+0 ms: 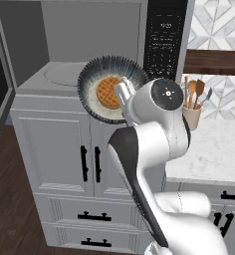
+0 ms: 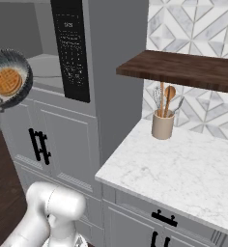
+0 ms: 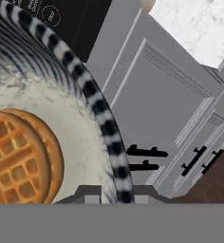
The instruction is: Open the microwave, place the bowl with waffle inside the microwave, then close the microwave door and turn it on.
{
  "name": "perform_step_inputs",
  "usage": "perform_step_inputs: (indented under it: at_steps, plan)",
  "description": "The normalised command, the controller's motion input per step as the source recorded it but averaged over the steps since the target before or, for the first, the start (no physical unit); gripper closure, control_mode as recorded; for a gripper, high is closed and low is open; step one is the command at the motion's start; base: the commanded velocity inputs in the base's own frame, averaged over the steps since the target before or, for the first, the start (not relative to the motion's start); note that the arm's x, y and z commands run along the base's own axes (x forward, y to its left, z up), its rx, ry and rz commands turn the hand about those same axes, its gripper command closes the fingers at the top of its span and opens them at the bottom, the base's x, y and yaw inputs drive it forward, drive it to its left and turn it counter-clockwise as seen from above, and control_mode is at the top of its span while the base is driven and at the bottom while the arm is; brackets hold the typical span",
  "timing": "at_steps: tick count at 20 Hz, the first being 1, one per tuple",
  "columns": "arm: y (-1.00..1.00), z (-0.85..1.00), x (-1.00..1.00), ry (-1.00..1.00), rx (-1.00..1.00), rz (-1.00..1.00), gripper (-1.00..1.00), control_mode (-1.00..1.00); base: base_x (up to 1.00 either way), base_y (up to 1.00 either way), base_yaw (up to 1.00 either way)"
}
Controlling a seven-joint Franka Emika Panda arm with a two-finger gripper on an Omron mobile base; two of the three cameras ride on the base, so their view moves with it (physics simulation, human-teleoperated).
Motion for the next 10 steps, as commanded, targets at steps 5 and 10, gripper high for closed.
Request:
perform_step_inputs:
  at_steps: [5,10]
  plan:
    - [0.17,0.12,0.64,0.0,0.04,-0.23,1.0,-1.0,0.0,0.0,0.0]
    - [0.05,0.24,0.82,0.09,0.0,-0.06,1.0,-1.0,0.0,0.0,0.0]
